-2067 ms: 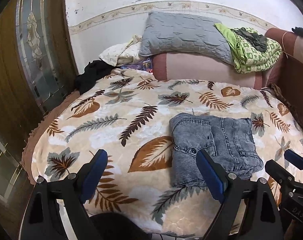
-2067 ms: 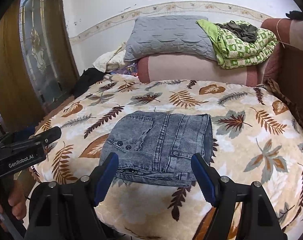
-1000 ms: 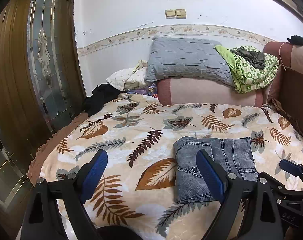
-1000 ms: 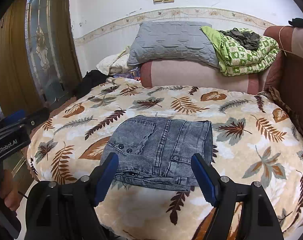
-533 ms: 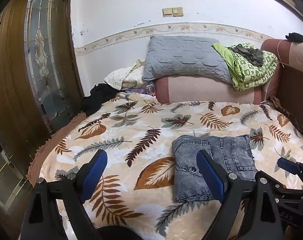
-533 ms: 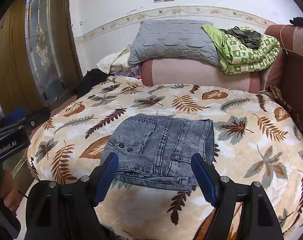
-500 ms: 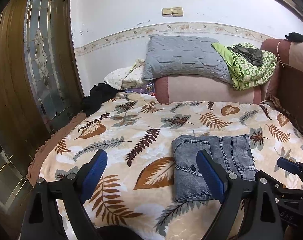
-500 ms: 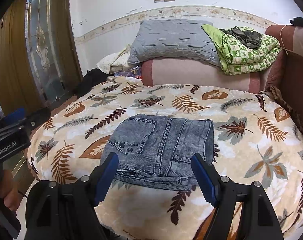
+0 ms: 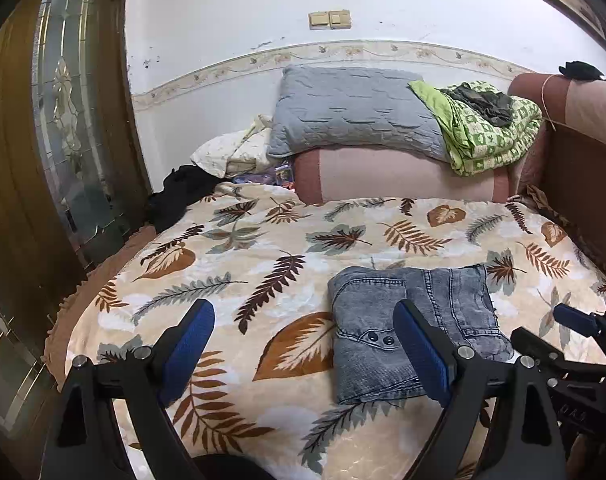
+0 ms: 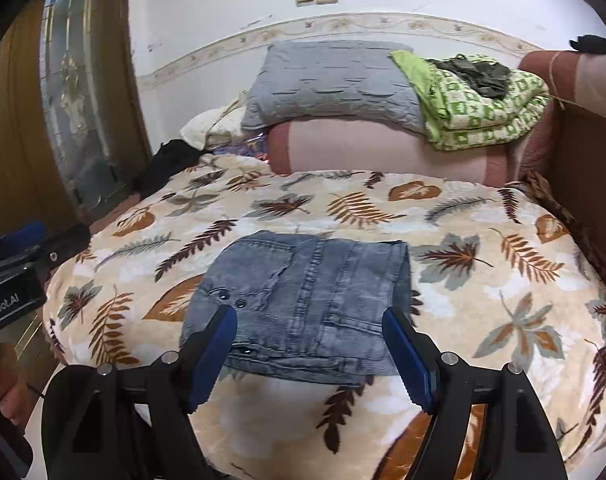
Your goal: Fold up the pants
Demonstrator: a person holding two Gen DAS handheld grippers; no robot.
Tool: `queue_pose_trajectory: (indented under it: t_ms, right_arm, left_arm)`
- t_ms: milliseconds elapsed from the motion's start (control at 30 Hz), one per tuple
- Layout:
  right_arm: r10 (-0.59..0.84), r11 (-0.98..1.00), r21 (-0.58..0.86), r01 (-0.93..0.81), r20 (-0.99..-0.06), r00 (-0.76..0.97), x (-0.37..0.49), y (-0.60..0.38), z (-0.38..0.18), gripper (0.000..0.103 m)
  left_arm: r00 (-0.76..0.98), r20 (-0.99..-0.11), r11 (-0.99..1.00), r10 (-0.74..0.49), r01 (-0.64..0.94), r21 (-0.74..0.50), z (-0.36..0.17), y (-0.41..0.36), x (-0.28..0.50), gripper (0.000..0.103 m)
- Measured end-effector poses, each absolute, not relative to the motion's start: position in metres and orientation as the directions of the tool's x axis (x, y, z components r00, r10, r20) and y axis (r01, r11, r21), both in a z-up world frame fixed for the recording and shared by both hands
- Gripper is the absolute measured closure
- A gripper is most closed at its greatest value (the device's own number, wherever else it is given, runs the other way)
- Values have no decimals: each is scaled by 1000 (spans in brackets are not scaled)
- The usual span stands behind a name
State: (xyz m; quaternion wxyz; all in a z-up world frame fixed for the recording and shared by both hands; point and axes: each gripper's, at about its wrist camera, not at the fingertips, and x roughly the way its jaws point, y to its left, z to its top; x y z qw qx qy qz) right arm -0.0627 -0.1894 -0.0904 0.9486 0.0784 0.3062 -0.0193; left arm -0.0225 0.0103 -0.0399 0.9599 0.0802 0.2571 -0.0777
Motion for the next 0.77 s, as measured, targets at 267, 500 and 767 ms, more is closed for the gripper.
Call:
queue_pose_trajectory:
  t_ms: [267, 500, 767]
  right_arm:
    - [-39, 976, 158, 150, -554, 832, -75, -217, -81, 25]
    - [-47, 975, 158, 158, -545, 837, -78, -219, -77, 25]
    - [-29, 983, 134, 124, -556, 831, -75, -206, -80, 25]
  left_arm:
    - [850, -504, 961, -156, 249, 122, -30, -8, -24, 12]
    - [848, -495, 953, -190, 281, 115, -21, -15, -30, 12]
    - [845, -496, 956, -198, 279, 94, -22, -9, -31, 12]
